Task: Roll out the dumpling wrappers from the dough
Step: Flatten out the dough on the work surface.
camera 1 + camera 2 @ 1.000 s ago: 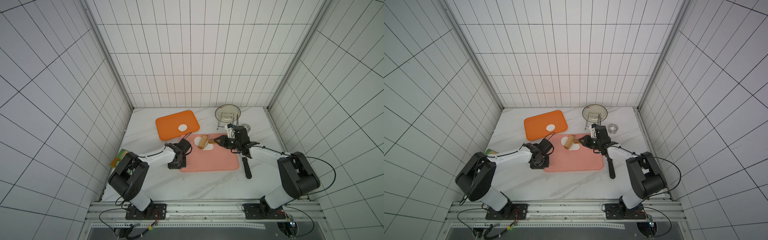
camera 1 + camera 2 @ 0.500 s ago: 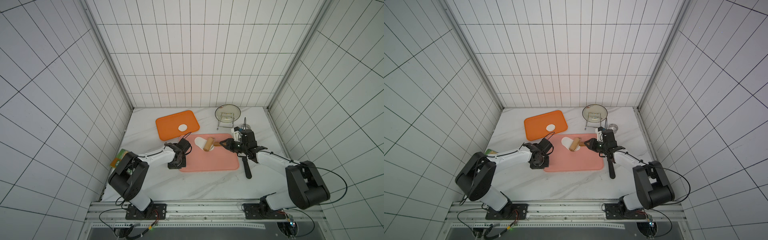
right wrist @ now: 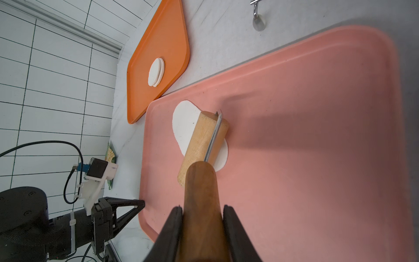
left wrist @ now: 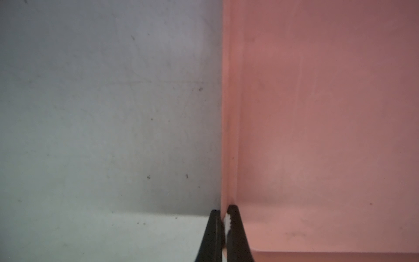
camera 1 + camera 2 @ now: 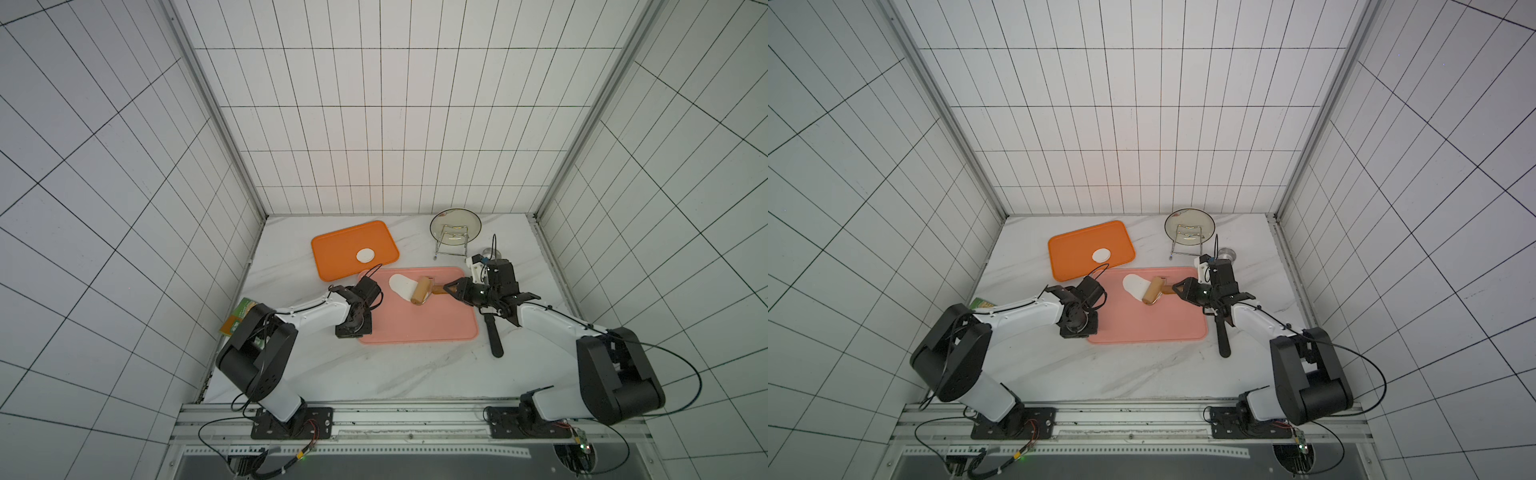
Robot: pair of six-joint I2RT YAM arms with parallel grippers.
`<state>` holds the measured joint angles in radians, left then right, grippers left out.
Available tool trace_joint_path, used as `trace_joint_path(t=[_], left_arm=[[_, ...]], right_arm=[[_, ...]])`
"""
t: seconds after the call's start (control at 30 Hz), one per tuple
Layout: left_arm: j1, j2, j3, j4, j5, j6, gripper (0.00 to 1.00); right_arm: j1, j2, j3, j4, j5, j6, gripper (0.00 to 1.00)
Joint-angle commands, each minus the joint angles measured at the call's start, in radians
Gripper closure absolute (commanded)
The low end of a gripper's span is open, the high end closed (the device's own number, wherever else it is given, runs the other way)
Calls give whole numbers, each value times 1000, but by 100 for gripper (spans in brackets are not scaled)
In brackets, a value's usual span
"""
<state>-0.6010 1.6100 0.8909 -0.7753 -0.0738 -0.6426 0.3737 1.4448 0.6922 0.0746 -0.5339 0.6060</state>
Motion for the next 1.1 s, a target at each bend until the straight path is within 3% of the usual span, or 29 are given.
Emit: trace_joint_path(t=[0.0, 0.17, 0.33, 0.8, 1.07], left_arm=[[20, 78, -41, 67, -60, -3, 100], [18, 77, -33, 61, -62, -6, 100], [20, 74, -33, 56, -65, -6, 100], [46, 55, -59, 54, -68, -3, 100], [43, 27, -81, 40, -69, -11, 100]], right_arm=[[41, 110, -63, -330, 133, -45, 100], [108, 177, -20, -281, 112, -19, 100], [87, 176, -18, -264, 109, -5, 100], [-116, -62, -142, -429, 182, -69, 100], [-142, -189, -68, -455, 112, -76, 100]])
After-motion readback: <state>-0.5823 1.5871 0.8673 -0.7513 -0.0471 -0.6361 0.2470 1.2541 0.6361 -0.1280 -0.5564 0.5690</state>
